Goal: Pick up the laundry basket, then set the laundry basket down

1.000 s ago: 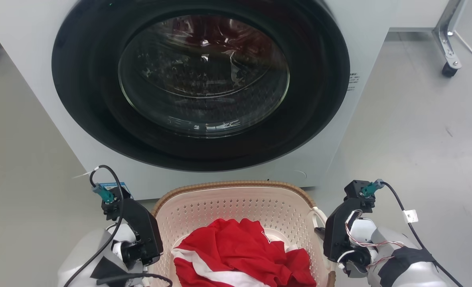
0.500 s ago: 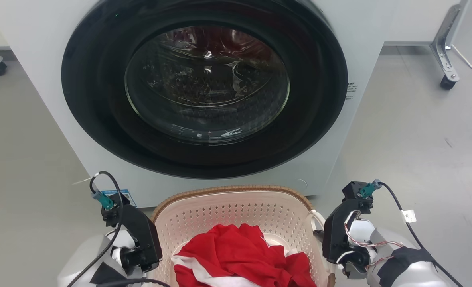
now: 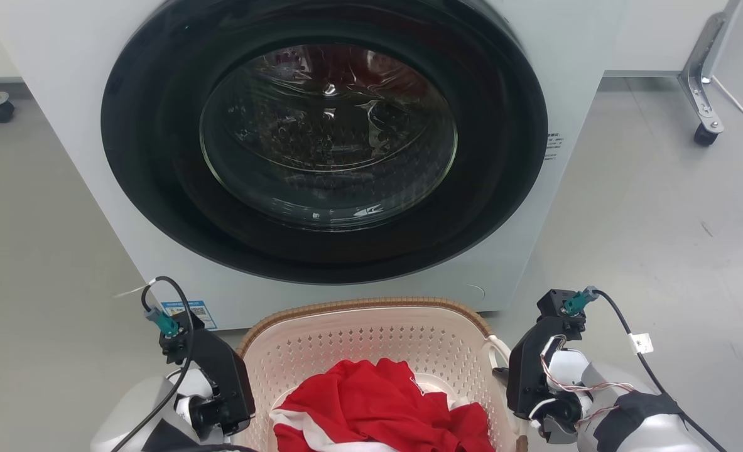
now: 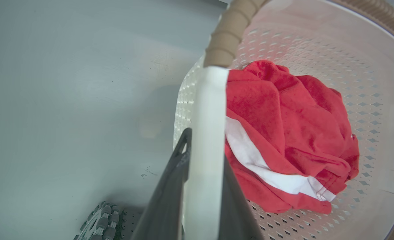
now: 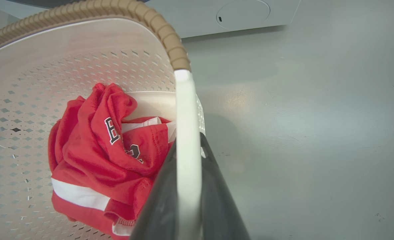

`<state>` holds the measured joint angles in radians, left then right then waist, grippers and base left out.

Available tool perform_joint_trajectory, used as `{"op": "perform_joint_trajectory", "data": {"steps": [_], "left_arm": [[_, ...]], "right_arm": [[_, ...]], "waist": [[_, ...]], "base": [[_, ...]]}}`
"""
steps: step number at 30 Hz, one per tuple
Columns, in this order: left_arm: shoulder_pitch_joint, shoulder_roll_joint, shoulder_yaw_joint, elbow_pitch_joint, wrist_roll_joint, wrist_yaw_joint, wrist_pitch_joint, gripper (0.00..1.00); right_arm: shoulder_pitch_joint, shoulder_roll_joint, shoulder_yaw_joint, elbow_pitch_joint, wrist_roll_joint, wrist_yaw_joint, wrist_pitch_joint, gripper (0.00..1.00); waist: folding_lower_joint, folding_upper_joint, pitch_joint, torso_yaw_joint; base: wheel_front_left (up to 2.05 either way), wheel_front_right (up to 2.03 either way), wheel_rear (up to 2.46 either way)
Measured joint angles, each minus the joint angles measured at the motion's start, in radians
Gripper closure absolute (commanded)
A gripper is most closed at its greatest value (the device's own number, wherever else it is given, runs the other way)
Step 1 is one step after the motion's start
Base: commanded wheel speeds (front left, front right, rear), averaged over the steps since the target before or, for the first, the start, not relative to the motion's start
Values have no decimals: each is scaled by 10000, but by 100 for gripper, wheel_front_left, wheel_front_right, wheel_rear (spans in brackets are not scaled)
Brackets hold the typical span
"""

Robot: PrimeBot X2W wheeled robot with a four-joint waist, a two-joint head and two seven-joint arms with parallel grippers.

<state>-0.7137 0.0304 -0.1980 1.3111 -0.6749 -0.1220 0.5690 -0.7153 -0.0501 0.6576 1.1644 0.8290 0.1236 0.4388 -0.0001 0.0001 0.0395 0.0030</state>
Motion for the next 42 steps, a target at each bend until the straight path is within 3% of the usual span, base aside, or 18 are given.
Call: {"op": "perform_joint_trajectory", "data": {"steps": [22,42], "left_arm": [[57,0,-71,0,0,0,-180,100],[-8,8,-148,-173,46,81,-1363,100]], "right_arm": [[-2,-2,286,79,268,-2,-104,100],[-191,-13,518,-38,431,-29,-886,100]], "waist": [[0,0,22,-20],[1,0,686,-56]], "base": [[0,0,0],[0,0,0]]}}
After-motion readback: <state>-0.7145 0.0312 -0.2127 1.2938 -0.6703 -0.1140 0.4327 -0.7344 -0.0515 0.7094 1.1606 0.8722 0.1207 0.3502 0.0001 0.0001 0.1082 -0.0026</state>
